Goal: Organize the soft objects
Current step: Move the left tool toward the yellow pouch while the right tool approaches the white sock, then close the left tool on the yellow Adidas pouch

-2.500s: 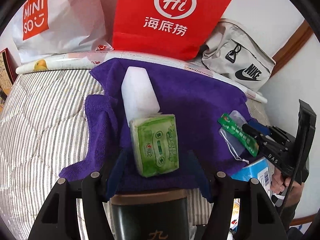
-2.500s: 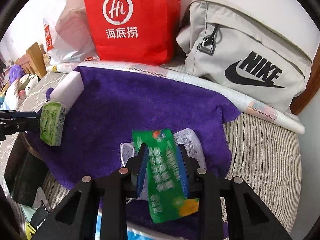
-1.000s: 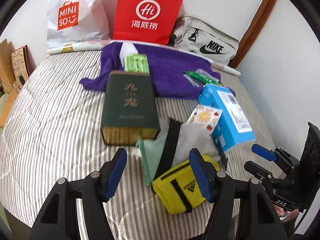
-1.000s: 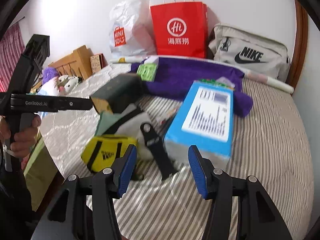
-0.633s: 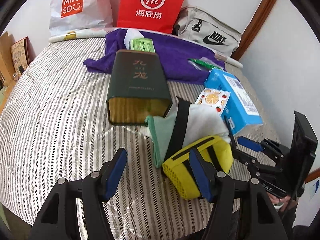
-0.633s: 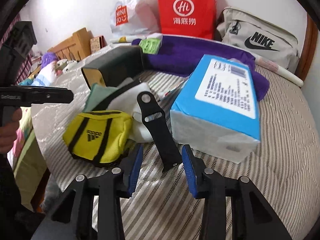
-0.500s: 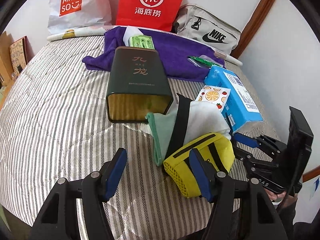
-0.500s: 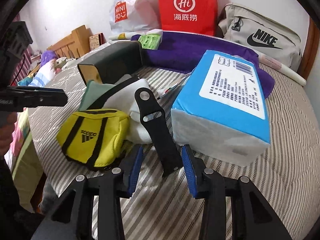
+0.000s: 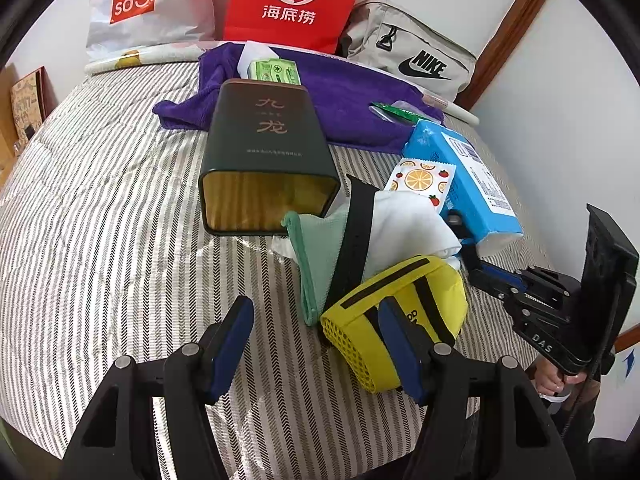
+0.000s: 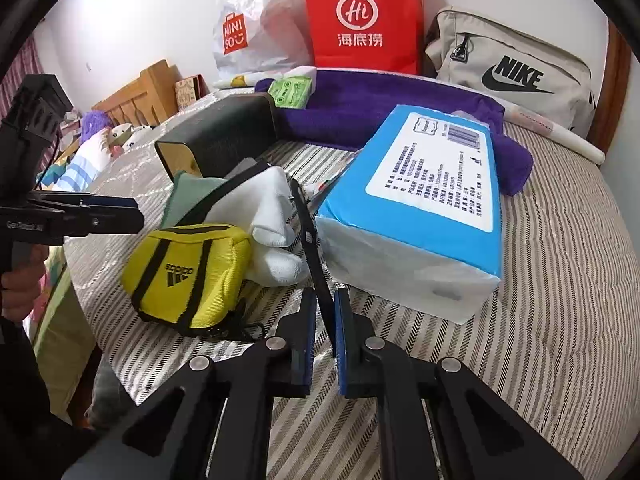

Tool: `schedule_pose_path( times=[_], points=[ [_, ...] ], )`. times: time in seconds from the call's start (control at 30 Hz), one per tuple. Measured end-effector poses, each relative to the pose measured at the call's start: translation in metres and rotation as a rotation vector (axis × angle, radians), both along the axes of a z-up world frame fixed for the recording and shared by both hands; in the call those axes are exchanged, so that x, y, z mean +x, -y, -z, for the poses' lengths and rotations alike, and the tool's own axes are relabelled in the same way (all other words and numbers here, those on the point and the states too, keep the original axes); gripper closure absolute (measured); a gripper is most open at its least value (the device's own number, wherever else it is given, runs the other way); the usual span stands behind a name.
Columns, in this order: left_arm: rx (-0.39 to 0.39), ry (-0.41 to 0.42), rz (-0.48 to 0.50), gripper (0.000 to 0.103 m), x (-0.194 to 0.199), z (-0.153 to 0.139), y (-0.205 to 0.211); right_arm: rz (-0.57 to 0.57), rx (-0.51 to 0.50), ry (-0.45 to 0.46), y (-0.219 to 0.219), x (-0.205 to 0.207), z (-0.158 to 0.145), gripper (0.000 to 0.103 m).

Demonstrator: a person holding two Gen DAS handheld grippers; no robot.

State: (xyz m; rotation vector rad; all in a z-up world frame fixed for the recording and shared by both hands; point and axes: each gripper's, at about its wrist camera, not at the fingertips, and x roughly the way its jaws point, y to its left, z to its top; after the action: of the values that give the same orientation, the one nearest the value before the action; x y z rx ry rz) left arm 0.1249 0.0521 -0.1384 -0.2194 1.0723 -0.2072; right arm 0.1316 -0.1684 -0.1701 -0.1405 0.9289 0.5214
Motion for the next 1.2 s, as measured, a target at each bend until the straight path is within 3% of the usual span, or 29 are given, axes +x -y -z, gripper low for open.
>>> schedule_pose_path(
  times=[0.3,0.43,0.6,0.83,1.03,1.2],
  points=[
    [-0.001,0.0,0.011,0.04,-0.002,0.002,-0.004,0.023,-0.038,0.011,-0.014,0.005,0.011,0.093],
    [0.003,0.015,0.047,0.04,-0.005,0.001,0.004,0.035,-0.044,0.024,-0.008,-0.002,0.001,0.1],
    [0.007,0.034,0.108,0.04,-0.009,-0.001,0.017,0.038,-0.02,0.033,0.003,-0.02,-0.012,0.1],
    [-0.019,-0.05,0.1,0.04,-0.005,0.022,0.027,0.062,-0.013,0.001,0.018,-0.035,-0.008,0.1],
    [0.0,-0.007,0.079,0.057,-0.009,0.024,0.032,0.062,-0.025,-0.043,0.015,-0.028,0.008,0.098],
    [-0.007,0.018,0.067,0.07,-0.016,0.022,0.028,0.066,-0.017,-0.013,0.012,-0.024,0.01,0.099]
  ],
)
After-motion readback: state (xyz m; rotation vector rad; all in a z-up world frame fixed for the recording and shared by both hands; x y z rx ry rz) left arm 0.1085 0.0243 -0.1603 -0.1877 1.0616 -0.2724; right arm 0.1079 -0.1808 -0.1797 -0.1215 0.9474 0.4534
